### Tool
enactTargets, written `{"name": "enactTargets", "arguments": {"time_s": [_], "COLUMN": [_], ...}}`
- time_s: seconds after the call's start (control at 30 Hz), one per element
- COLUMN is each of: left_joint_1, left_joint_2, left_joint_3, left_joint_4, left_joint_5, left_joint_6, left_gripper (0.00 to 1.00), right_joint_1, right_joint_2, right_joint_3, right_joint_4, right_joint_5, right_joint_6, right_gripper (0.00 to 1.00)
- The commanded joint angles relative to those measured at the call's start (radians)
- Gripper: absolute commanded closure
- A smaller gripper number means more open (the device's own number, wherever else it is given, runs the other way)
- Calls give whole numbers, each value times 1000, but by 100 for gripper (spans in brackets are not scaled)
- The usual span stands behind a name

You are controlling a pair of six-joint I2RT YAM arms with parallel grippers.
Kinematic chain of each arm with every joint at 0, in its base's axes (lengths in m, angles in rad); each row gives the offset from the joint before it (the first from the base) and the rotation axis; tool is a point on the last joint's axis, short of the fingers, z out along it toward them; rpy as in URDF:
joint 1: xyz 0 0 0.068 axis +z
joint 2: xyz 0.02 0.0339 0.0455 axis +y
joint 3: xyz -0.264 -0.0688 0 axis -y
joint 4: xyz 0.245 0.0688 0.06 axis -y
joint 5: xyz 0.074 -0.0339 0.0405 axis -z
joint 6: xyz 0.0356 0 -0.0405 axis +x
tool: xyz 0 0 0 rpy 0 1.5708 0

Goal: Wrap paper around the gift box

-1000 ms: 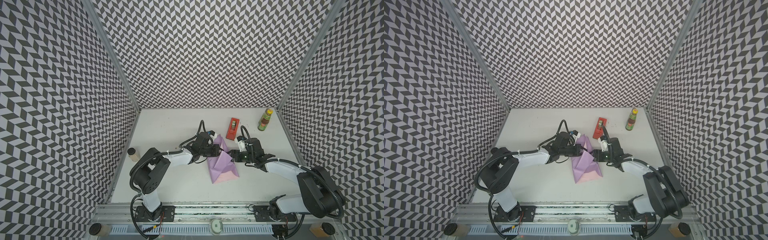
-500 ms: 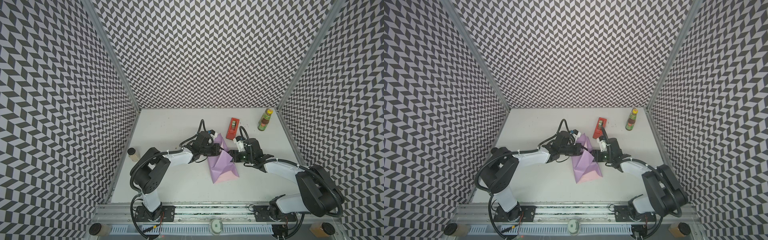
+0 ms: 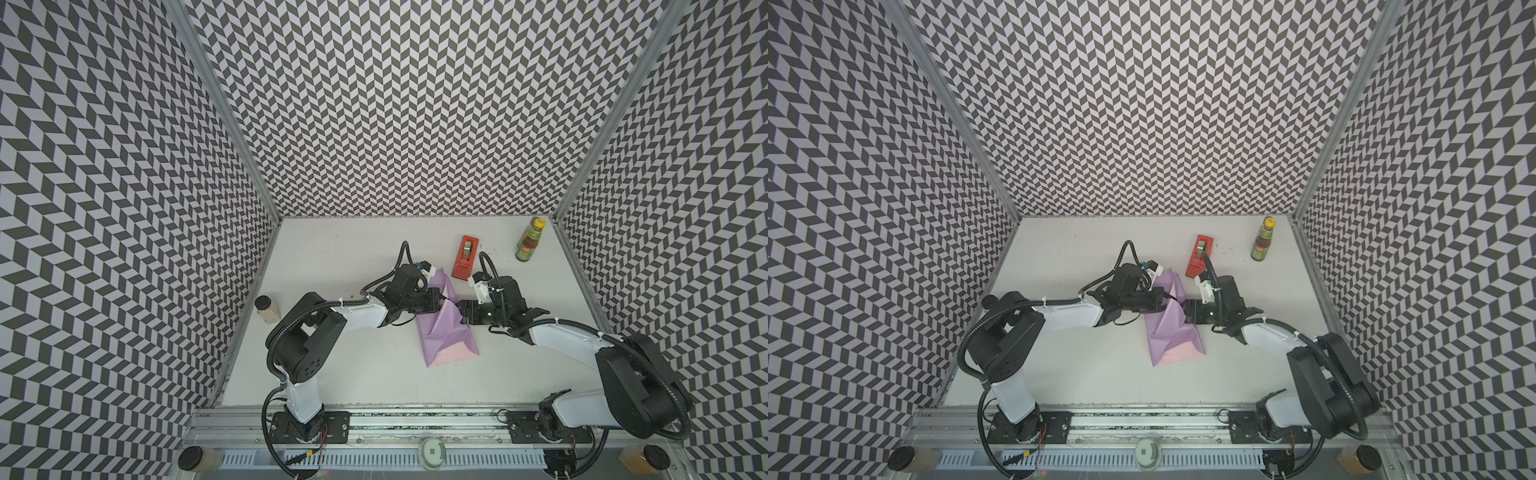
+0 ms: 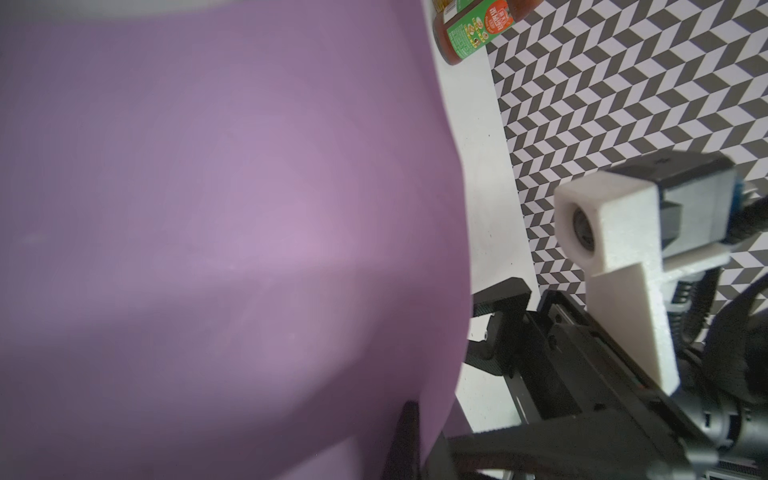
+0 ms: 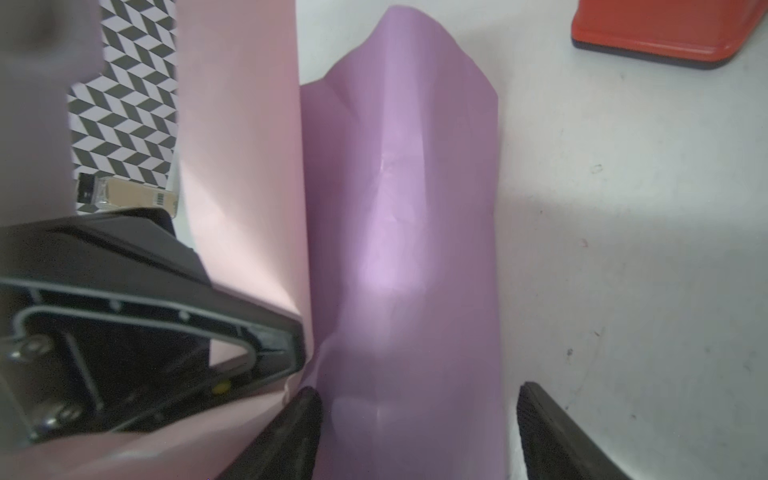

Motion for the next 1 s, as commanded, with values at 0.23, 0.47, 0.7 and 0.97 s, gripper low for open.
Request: {"name": "enactTargets", "arguments": {"time_s": [0.23, 0.47, 0.7, 0.97], "left_joint_1": [-11, -11, -11, -11], "left_joint_2": [50, 56, 63, 73], "left_joint_3": [-36, -33, -26, -24], "left_joint_4": [-9, -26, -43, -45], "left_joint_5": [-15, -24, -33, -35], "left_joint_6": [19, 30, 38, 40], "left_gripper": [99, 90, 72, 63], "right_joint_1": [-50, -53, -48, 1], "right_joint_2": [-184, -300, -299, -293], "right_joint_3": [90, 142, 150, 145], "right_joint_4": [-241, -255, -268, -267], "right_joint_5": [222, 187, 171, 108], "right_joint_6": [-22, -46, -50, -69], "right_gripper": [20, 18, 19, 15]}}
